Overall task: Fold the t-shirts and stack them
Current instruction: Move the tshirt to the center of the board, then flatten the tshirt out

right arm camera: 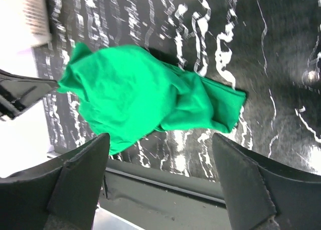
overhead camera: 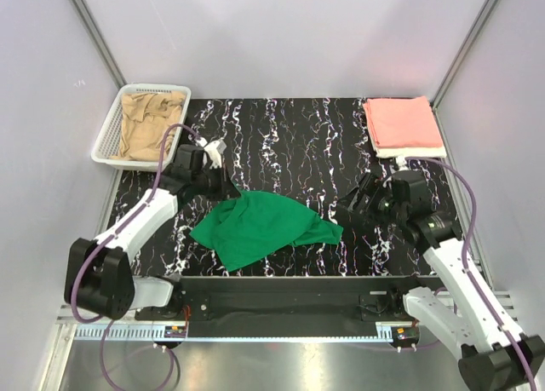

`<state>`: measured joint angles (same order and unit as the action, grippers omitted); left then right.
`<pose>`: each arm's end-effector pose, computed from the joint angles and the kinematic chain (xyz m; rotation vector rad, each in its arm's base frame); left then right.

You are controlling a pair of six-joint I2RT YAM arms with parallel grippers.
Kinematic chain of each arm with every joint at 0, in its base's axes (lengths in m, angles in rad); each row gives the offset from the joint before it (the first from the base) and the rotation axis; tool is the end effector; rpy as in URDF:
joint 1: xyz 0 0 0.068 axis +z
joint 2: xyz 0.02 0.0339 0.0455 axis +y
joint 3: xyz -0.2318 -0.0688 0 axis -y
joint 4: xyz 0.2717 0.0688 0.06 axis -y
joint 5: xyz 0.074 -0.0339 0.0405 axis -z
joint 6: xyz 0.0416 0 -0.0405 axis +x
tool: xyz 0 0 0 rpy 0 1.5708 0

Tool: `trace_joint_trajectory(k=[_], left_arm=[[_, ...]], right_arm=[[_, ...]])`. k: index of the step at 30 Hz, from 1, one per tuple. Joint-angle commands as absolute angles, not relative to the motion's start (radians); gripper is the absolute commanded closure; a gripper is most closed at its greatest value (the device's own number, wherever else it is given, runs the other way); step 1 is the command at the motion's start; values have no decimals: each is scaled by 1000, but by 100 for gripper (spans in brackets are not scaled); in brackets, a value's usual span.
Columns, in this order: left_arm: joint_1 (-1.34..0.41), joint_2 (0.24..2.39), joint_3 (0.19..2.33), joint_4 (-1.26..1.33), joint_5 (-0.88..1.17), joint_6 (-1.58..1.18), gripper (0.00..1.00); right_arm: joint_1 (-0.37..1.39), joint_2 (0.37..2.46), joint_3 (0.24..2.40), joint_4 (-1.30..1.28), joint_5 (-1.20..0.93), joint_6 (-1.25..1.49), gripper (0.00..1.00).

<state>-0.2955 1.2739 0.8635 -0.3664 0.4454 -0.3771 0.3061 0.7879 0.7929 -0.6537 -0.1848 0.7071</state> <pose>0.2864 -0.1059 0.2036 0.1298 2.4083 -0.8455 0.2069 0.0734 0.2698 0.3563 2.2879 0.7449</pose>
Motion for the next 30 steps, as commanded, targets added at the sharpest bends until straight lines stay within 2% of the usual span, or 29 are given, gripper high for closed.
trace_joint_trajectory(k=[1, 5, 6, 12, 13, 15, 16, 19, 24, 27, 29, 30], left_arm=[[-296, 1311, 929, -305, 500, -360, 100], [-296, 1396, 1073, -256, 514, -411, 100], [-295, 1428, 1166, -250, 500, -429, 100], [-285, 1540, 1449, -279, 189, -385, 100], [-279, 1560, 1472, -303, 183, -382, 87], [-269, 1607, 1532, -409, 207, -365, 54], [-268, 1611, 1537, -435, 231, -357, 51], [-291, 1524, 1433, -456, 224, -325, 49], [-411, 1281, 1092, -425, 114, -337, 46], [-429, 1204, 888, -293, 133, -397, 46], [-429, 1193, 806, -230, 72, -420, 46], [-426, 1204, 790, -218, 54, -434, 41]], right_arm=[[313, 860, 749, -614, -230, 747, 14], [371, 1005, 739, -540, -246, 749, 15], [397, 1038, 738, -532, -229, 743, 14], [419, 1104, 733, -509, -163, 738, 16], [431, 1112, 727, -500, -166, 744, 16], [443, 1123, 707, -469, -164, 759, 17], [455, 1127, 701, -465, -152, 765, 17], [465, 1120, 661, -459, -118, 799, 18], [495, 1094, 582, -431, -94, 912, 25], [546, 1091, 548, -379, -77, 969, 26], [566, 1101, 537, -359, -58, 985, 26], [578, 1114, 528, -353, -48, 997, 26]])
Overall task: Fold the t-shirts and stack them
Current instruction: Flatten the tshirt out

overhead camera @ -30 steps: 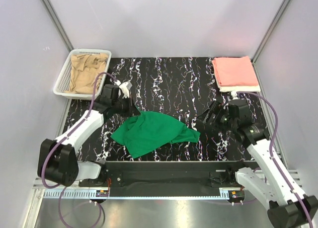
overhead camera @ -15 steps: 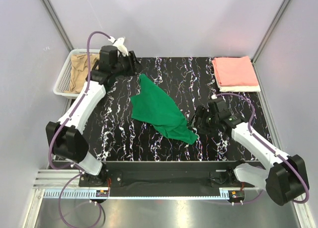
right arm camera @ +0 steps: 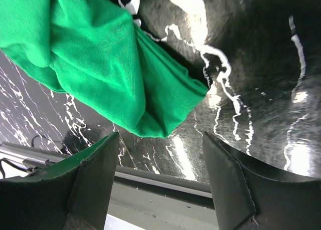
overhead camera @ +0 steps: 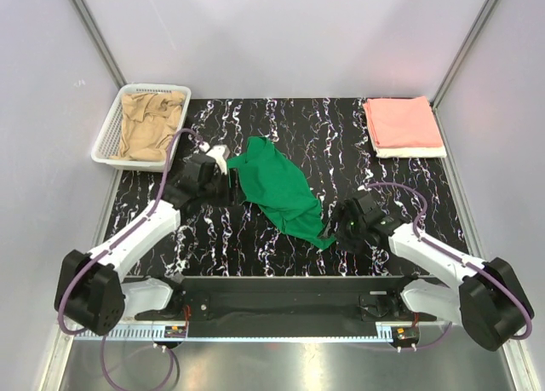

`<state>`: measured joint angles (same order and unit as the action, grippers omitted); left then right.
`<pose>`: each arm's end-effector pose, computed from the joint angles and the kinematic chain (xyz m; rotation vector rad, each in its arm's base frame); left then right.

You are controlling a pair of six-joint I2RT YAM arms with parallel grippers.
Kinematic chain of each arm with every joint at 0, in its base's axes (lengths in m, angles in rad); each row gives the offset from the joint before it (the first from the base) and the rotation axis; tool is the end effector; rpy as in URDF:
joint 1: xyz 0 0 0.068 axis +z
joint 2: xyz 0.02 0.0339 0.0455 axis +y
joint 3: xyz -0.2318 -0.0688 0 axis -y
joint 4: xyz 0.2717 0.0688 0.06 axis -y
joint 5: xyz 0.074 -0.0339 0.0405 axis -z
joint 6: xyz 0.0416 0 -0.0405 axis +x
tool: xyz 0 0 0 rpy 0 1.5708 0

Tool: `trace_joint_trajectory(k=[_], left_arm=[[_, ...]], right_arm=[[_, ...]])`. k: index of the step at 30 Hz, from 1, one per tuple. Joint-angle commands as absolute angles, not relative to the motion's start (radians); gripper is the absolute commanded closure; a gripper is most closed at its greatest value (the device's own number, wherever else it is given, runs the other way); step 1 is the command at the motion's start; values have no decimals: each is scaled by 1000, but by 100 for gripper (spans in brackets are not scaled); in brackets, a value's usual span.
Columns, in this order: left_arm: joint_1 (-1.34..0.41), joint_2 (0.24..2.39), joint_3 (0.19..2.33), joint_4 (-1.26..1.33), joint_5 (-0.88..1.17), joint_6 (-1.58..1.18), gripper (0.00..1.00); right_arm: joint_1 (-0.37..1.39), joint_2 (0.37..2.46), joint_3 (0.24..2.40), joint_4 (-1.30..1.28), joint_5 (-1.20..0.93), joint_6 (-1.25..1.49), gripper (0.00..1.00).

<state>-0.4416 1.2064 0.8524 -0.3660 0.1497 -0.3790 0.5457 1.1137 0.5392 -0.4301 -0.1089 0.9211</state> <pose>0.2682 -0.1337 0.2163 0.1535 2.3489 -0.5869 0.2030 0.1286 0.1269 0.4653 2.6811 0.6400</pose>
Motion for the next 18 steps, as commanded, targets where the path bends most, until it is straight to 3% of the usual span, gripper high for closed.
trace_joint_trajectory(k=[1, 6, 9, 13, 18], left_arm=[[-426, 1213, 782, -207, 43, -440, 40], [-426, 1317, 750, -126, -27, -474, 38], [-428, 1379, 755, -68, -55, -462, 37], [-428, 1503, 843, -81, -66, -434, 35], [-426, 1634, 934, -109, -72, -402, 34]], right_arm=[[580, 1123, 520, -339, -49, 1002, 27], [598, 1158, 473, -221, -41, 1042, 27], [601, 1118, 466, -218, -12, 1043, 35], [601, 1037, 457, -233, 38, 1029, 74], [601, 1011, 451, -241, 78, 1029, 89]])
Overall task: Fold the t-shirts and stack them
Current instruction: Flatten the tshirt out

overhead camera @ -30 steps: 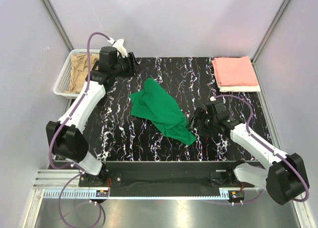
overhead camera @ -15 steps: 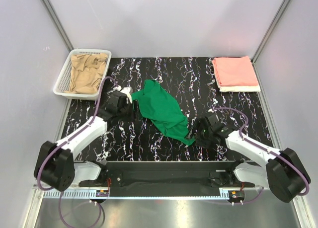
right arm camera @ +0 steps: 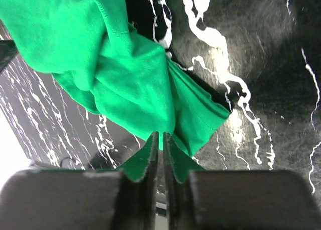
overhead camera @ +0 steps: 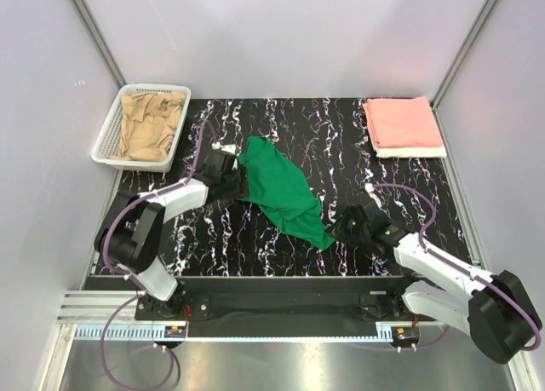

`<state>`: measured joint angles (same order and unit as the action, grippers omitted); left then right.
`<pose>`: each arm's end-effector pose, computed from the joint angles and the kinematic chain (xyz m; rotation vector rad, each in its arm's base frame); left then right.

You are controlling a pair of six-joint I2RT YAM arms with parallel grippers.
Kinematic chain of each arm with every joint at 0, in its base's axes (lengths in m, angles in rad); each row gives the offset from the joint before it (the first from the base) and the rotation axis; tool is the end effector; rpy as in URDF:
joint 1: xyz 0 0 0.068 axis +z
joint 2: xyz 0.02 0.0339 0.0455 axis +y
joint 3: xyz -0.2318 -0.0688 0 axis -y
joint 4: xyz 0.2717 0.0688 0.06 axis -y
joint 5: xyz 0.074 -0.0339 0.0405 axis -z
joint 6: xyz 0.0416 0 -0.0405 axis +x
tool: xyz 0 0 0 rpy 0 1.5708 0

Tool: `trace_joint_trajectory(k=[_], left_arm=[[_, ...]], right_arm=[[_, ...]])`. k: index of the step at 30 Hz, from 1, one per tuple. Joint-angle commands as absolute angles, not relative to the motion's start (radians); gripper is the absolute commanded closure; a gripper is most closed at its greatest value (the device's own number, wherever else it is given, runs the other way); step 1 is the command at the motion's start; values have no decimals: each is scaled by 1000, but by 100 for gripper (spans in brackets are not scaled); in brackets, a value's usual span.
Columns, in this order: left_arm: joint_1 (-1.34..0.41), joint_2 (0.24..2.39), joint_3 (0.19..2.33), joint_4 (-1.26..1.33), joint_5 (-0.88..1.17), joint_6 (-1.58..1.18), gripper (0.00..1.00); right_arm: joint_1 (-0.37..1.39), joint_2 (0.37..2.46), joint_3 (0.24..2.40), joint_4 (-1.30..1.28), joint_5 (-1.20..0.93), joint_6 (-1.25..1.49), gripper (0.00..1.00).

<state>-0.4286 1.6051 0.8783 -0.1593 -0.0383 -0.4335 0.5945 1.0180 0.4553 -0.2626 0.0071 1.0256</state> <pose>0.3135 -0.1415 0.1199 -0.0230 2.4845 -0.3267 0.1978 0.1333 0.1316 0.5448 2.4718 0.7107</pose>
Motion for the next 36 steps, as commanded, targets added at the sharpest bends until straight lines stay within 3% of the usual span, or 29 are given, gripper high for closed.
trace_joint_trajectory(k=[1, 2, 4, 5, 6, 7, 9, 10, 12, 13, 14, 16, 20, 36], left_arm=[[-426, 1643, 936, -107, -71, -400, 34], [-428, 1650, 940, -104, -71, -400, 35], [-428, 1677, 948, -100, -60, -394, 41], [-428, 1686, 960, -106, -54, -388, 48], [-428, 1684, 965, -110, -48, -381, 67], [-428, 1678, 969, -118, -41, -380, 75], [-431, 1635, 974, -147, -40, -373, 80], [-436, 1611, 973, -153, -47, -368, 79], [-442, 1524, 950, -150, -63, -348, 69], [-440, 1496, 936, -138, -67, -348, 53], [-436, 1449, 910, -114, -74, -354, 46], [-405, 1431, 896, -112, -89, -357, 45], [-316, 1500, 913, -123, -69, -354, 57], [-190, 1769, 1045, -121, 169, -305, 55]], right_arm=[[601, 1015, 449, -239, 81, 1032, 93], [601, 1026, 448, -239, 81, 1031, 100], [601, 1037, 449, -239, 80, 1034, 100], [601, 1042, 449, -241, 80, 1034, 100], [601, 1042, 448, -241, 81, 1032, 100], [601, 1040, 448, -239, 81, 1031, 100], [601, 1028, 442, -242, 69, 1023, 100], [600, 1022, 439, -244, 60, 1020, 99], [600, 1008, 425, -244, 34, 1014, 84], [601, 1011, 423, -251, 23, 1009, 65], [601, 1012, 422, -255, 17, 1005, 59], [601, 1015, 414, -252, 5, 1002, 50], [601, 1026, 420, -244, 2, 1022, 47], [603, 962, 387, -227, -87, 1032, 46]])
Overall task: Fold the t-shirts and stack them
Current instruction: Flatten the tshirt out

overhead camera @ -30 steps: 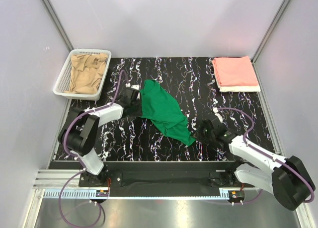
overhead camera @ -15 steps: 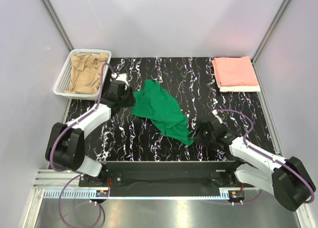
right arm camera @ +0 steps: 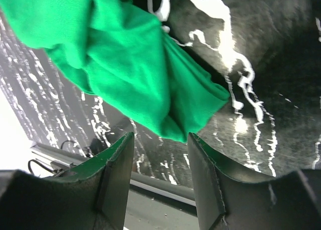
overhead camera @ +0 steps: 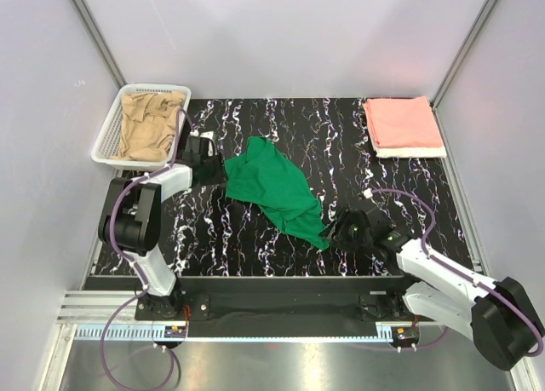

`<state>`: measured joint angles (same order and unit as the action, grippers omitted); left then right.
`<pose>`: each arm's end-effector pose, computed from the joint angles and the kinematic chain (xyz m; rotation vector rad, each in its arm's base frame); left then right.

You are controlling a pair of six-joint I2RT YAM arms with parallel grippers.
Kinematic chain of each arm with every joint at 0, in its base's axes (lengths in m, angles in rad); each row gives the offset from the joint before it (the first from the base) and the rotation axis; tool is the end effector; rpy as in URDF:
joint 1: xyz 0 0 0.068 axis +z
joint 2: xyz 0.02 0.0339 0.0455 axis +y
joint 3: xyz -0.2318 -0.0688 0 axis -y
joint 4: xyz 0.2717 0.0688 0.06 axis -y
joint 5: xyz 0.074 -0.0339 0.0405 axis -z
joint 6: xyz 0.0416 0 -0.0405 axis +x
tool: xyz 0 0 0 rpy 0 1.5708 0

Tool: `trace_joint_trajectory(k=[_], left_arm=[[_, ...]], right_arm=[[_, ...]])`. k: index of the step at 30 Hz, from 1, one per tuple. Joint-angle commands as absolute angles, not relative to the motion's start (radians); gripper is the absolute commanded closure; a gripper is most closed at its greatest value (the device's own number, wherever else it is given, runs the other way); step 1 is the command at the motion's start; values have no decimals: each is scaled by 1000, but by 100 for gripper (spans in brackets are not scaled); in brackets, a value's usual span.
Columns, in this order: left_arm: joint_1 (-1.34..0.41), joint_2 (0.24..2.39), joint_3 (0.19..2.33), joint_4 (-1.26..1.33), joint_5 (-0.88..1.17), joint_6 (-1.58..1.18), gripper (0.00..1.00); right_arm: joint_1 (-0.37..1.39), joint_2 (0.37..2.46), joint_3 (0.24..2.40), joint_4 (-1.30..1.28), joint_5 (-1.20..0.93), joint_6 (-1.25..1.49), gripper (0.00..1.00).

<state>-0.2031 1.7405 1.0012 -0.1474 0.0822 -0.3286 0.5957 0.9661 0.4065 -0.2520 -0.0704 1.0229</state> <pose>0.3650 -0.0786 0.1138 -0.1194 2.4797 -0.3307 0.1886 0.1314 0.1270 0.5058 2.5009 0.7987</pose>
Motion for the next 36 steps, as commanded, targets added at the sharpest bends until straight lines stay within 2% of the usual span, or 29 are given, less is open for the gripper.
trace_joint_trajectory(k=[1, 10, 14, 17, 20, 22, 24, 25, 26, 29, 31, 36], left_arm=[[-190, 1778, 1046, -120, 201, -304, 55], [-190, 1850, 1077, -115, 270, -308, 59], [-190, 1832, 1086, -127, 290, -316, 79], [-190, 1784, 1094, -144, 290, -331, 98], [-192, 1734, 1097, -155, 281, -365, 100], [-199, 1688, 1107, -178, 293, -371, 100], [-213, 1660, 1126, -216, 266, -359, 100], [-213, 1623, 1149, -263, 252, -353, 100], [-215, 1603, 1160, -284, 238, -345, 100], [-213, 1505, 1215, -374, 163, -330, 100], [-212, 1418, 1273, -437, 105, -322, 100], [-213, 1220, 1370, -515, 60, -341, 100]], right_arm=[[603, 966, 385, -229, -90, 1032, 46], [604, 976, 359, -233, -58, 1063, 41], [604, 1034, 400, -213, -5, 1034, 43], [603, 1095, 439, -183, 61, 1025, 44], [604, 1173, 478, -175, 41, 1046, 43], [610, 1206, 476, -160, 57, 1092, 49], [611, 1221, 456, -132, 72, 1104, 63], [612, 1226, 456, -132, 80, 1108, 85], [612, 1218, 459, -135, 96, 1097, 100], [612, 1112, 524, -251, 179, 1078, 100], [612, 1013, 593, -417, 247, 1057, 100], [612, 916, 880, -754, 460, 1009, 100]])
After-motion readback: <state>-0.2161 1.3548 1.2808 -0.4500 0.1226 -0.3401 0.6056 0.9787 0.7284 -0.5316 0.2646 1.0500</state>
